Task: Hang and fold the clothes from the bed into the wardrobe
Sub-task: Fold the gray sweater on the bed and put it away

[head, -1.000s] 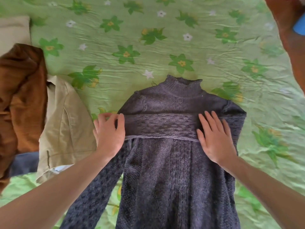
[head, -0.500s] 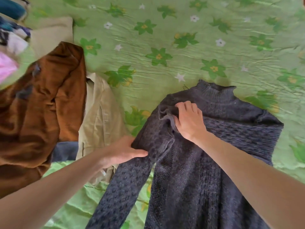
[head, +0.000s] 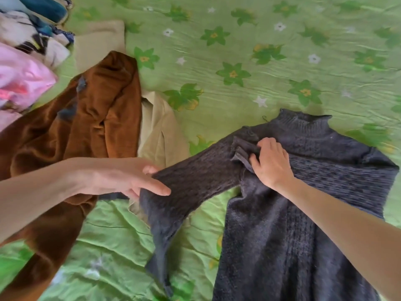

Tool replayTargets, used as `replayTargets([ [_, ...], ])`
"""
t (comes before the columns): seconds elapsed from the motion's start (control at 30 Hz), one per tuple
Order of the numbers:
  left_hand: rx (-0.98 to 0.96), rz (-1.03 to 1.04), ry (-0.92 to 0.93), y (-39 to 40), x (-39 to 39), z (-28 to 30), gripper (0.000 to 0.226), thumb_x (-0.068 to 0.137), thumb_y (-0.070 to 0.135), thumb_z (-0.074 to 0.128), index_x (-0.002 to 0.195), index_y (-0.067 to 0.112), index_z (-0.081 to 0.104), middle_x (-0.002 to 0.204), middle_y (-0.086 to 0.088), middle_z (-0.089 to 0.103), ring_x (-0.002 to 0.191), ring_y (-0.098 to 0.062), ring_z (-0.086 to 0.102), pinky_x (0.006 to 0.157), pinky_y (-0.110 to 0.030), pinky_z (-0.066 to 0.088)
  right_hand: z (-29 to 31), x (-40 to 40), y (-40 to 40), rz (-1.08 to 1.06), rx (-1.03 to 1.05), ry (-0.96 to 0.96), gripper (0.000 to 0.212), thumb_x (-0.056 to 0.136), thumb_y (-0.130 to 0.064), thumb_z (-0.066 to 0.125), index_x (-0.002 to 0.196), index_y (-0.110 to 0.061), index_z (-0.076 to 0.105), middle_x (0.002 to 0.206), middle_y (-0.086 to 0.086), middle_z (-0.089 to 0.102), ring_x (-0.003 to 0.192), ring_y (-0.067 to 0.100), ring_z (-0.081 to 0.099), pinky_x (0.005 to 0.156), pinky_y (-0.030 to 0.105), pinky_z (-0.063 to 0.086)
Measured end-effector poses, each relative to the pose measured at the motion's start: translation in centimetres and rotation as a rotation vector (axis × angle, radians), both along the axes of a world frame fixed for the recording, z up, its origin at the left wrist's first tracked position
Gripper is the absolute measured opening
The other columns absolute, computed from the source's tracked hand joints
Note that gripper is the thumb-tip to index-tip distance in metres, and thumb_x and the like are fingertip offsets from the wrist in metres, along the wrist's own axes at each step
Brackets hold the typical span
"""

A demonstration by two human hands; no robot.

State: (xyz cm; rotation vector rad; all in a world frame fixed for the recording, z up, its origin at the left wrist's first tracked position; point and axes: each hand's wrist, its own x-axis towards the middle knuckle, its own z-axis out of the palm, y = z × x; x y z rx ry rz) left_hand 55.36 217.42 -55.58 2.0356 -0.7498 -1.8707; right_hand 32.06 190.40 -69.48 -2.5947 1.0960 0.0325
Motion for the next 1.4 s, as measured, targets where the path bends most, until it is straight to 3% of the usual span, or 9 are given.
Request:
replayTargets([
  [0.17, 0.058, -0.045, -0.082, 2.4, 1.9, 1.3, 0.022, 0.094, 0.039, 0.077, 0.101, 0.019, 0.079, 0.086, -0.007, 0.070, 0.072, -0.021, 0.057, 0.060, -0.024, 0.039, 0.7, 0.9, 0.2, 0.009, -0.024, 0.082, 0.032, 0.101, -0.029, 0.055, 0.127, -0.012, 0.050, 0.127, 0.011, 0.052, 0.120, 0.035, 0.051, 0.103, 0.046, 0.038],
  [0.33, -0.023, 0.048, -0.203, 5.4, 2.0, 0.9, 0.042, 0.092, 0.059, 0.068, 0.099, 0.020, 0.081, 0.098, 0.000, 0.080, 0.097, -0.019, 0.075, 0.101, -0.043, 0.054, 1.3, 1.6, 0.5, 0.045, -0.001, -0.032, 0.036, 0.094, -0.035, 0.071, 0.122, -0.013, 0.067, 0.119, 0.012, 0.054, 0.116, 0.039, 0.044, 0.097, 0.048, 0.038],
  [0.43, -0.123, 0.186, -0.267, 6.9, 2.1, 0.1, 0.074, 0.060, 0.090, 0.073, 0.103, 0.030, 0.082, 0.102, 0.003, 0.081, 0.101, -0.018, 0.077, 0.106, -0.047, 0.053, 1.1, 1.9, 0.7, 0.085, -0.044, -0.011, 0.039, 0.096, -0.042, 0.068, 0.122, -0.013, 0.067, 0.121, 0.013, 0.053, 0.117, 0.040, 0.044, 0.097, 0.051, 0.039],
  [0.57, -0.025, -0.002, -0.279, 8.8, 2.7, 0.6, 0.027, 0.086, 0.055, 0.077, 0.101, 0.033, 0.083, 0.097, 0.008, 0.082, 0.094, -0.012, 0.077, 0.098, -0.036, 0.057, 0.7, 2.1, 2.2, 0.067, -0.105, 0.033, 0.053, 0.097, -0.039, 0.067, 0.142, -0.014, 0.052, 0.136, 0.016, 0.047, 0.128, 0.041, 0.040, 0.105, 0.053, 0.038],
  [0.77, 0.066, -0.055, -0.402, 10.5, 2.7, 1.1, 0.030, 0.096, 0.048, 0.070, 0.089, 0.022, 0.083, 0.086, 0.004, 0.081, 0.085, -0.015, 0.078, 0.089, -0.038, 0.058, 1.6, 2.2, 8.3, 0.244, -0.165, -0.242, 0.056, 0.097, -0.034, 0.064, 0.146, -0.013, 0.047, 0.140, 0.012, 0.044, 0.127, 0.033, 0.045, 0.102, 0.053, 0.047],
  [1.03, -0.167, 0.546, -0.048, 7.2, -0.7, 0.9, 0.031, 0.093, 0.019, 0.066, 0.123, 0.014, 0.068, 0.108, -0.025, 0.074, 0.107, -0.046, 0.071, 0.090, -0.052, 0.055, 4.6, 3.7, 19.3, 0.753, 0.097, -0.496, 0.088, 0.091, -0.042, 0.073, 0.163, -0.020, 0.026, 0.158, 0.006, 0.036, 0.146, 0.022, 0.039, 0.121, 0.036, 0.032],
  [1.17, -0.257, 0.709, 0.105, 4.1, -2.1, 1.0, 0.037, 0.109, 0.014, 0.046, 0.144, 0.026, 0.043, 0.059, -0.002, 0.071, 0.048, -0.012, 0.063, 0.041, -0.024, 0.050, 6.0, 4.3, 21.6, 0.532, 0.312, -0.773, 0.074, 0.095, -0.025, 0.072, 0.158, -0.019, 0.032, 0.159, 0.008, 0.035, 0.147, 0.028, 0.041, 0.117, 0.049, 0.040],
  [1.27, -0.293, 0.715, 0.271, 1.6, -2.5, 2.0, 0.038, 0.106, 0.013, 0.043, 0.142, 0.016, 0.057, 0.102, -0.019, 0.077, 0.068, -0.017, 0.065, 0.045, -0.025, 0.054, 8.2, 4.1, 20.1, 0.311, 0.380, -0.967, 0.053, 0.098, -0.018, 0.068, 0.149, -0.019, 0.053, 0.154, 0.004, 0.044, 0.144, 0.027, 0.044, 0.114, 0.053, 0.042],
  [1.4, -0.334, 0.646, 0.375, -1.7, -2.6, 2.5, 0.050, 0.094, 0.017, 0.042, 0.137, 0.006, 0.064, 0.124, -0.027, 0.069, 0.089, -0.029, 0.066, 0.061, -0.031, 0.062, 11.4, 2.0, 16.6, 0.335, 0.404, -1.040, 0.038, 0.101, -0.030, 0.066, 0.129, -0.005, 0.068, 0.131, 0.009, 0.067, 0.124, 0.027, 0.063, 0.100, 0.053, 0.051],
])
